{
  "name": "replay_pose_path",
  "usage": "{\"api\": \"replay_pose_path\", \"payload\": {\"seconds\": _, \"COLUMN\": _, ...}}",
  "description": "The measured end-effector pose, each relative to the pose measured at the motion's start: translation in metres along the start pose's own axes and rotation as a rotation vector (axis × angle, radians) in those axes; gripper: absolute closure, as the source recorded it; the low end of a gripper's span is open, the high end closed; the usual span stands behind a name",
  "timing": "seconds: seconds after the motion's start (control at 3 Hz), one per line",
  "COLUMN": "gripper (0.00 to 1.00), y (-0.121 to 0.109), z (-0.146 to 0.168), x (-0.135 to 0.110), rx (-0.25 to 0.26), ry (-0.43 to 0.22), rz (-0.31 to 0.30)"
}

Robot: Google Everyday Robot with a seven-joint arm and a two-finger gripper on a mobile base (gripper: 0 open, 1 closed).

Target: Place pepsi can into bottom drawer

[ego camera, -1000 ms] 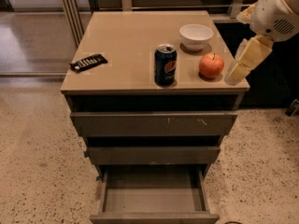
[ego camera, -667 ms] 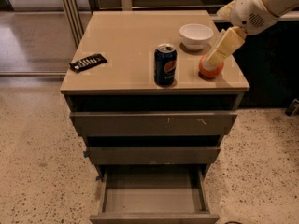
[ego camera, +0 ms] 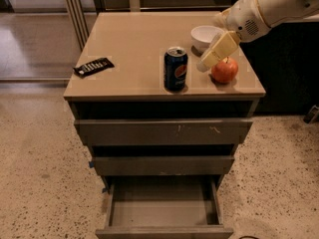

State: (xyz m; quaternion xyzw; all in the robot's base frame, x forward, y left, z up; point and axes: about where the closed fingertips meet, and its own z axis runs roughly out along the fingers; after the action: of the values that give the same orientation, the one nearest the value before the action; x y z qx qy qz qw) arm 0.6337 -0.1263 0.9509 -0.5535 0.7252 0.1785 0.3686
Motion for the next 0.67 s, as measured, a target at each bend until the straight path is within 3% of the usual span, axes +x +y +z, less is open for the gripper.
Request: {"api": "replay_pose_path", "payload": {"seconds": 0.67, "gripper": 0.0, "y": 0.01, "z": 0.013, "x": 0.007, "rx": -0.03, "ry": 0.02, "rz": -0.03}}
